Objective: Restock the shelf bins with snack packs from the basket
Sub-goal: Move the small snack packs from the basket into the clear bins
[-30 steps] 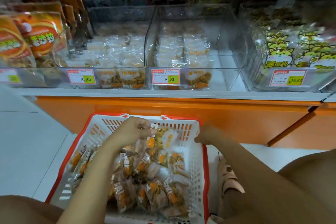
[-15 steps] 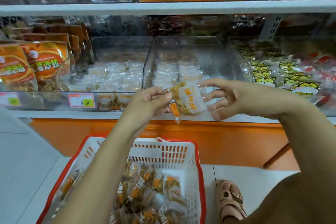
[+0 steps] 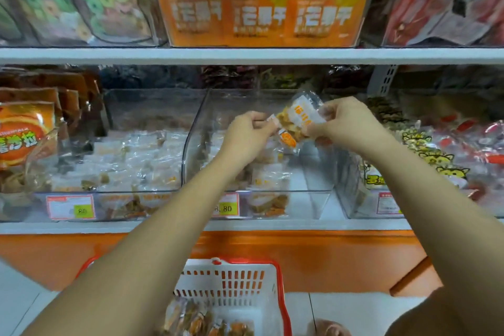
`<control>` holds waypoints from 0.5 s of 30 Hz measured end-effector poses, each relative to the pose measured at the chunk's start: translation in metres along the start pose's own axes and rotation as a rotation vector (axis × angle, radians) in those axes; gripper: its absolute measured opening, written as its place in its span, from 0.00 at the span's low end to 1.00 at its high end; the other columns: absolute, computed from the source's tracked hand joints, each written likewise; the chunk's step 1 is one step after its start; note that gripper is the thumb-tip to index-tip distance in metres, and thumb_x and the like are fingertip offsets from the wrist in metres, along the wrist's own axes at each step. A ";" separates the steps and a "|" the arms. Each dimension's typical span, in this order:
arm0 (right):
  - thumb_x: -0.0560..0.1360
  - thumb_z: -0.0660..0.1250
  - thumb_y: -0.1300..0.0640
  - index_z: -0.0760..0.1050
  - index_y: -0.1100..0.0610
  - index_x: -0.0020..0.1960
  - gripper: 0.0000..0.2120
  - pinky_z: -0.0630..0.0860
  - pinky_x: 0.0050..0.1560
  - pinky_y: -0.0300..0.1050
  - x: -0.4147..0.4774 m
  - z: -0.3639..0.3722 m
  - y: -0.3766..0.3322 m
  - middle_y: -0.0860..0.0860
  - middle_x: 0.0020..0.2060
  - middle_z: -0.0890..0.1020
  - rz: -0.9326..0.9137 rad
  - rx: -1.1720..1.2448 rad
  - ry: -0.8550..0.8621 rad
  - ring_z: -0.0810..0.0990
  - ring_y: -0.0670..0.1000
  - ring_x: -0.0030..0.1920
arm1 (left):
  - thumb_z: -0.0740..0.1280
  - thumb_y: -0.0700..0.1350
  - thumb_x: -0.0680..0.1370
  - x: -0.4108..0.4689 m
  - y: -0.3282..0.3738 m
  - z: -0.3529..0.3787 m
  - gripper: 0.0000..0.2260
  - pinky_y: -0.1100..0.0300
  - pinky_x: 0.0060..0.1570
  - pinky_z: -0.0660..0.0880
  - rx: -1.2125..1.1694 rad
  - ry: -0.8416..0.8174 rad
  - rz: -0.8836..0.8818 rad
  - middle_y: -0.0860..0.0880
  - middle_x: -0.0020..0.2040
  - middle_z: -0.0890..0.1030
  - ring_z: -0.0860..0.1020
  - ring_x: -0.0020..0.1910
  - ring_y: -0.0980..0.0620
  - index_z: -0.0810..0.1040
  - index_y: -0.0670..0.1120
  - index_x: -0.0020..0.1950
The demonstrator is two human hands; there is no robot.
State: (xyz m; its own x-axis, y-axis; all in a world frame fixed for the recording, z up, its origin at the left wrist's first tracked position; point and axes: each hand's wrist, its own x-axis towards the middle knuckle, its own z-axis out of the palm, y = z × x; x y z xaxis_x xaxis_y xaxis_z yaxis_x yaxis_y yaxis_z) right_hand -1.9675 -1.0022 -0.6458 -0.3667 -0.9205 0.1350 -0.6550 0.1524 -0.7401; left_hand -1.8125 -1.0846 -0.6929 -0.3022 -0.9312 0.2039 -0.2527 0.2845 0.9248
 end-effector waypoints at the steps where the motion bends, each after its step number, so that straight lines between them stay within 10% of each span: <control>1: 0.66 0.76 0.58 0.75 0.60 0.34 0.11 0.72 0.29 0.38 0.006 0.001 -0.001 0.53 0.29 0.79 0.005 -0.117 0.075 0.81 0.53 0.32 | 0.67 0.49 0.78 0.011 -0.004 0.003 0.15 0.54 0.56 0.74 0.234 0.008 0.046 0.48 0.50 0.83 0.80 0.52 0.47 0.77 0.41 0.59; 9: 0.77 0.65 0.53 0.76 0.64 0.55 0.15 0.74 0.52 0.47 0.055 0.029 -0.010 0.62 0.54 0.79 -0.044 -0.534 0.222 0.78 0.61 0.56 | 0.60 0.61 0.78 0.072 -0.025 0.017 0.29 0.55 0.68 0.61 0.919 -0.490 0.169 0.44 0.74 0.64 0.63 0.72 0.45 0.64 0.44 0.73; 15: 0.76 0.65 0.62 0.76 0.63 0.60 0.13 0.75 0.52 0.46 0.110 0.061 -0.017 0.58 0.60 0.78 0.120 -0.617 0.124 0.77 0.58 0.61 | 0.57 0.66 0.77 0.093 -0.044 0.018 0.28 0.52 0.71 0.57 1.063 -0.444 0.232 0.48 0.75 0.62 0.61 0.73 0.47 0.67 0.51 0.71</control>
State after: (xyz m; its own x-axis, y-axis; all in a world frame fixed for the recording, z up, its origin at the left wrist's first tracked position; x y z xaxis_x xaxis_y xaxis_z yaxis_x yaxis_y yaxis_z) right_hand -1.9561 -1.1280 -0.6589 -0.5109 -0.8412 0.1772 -0.8508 0.4651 -0.2446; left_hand -1.8461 -1.1796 -0.7207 -0.6826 -0.7307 0.0076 -0.7262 0.6796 0.1039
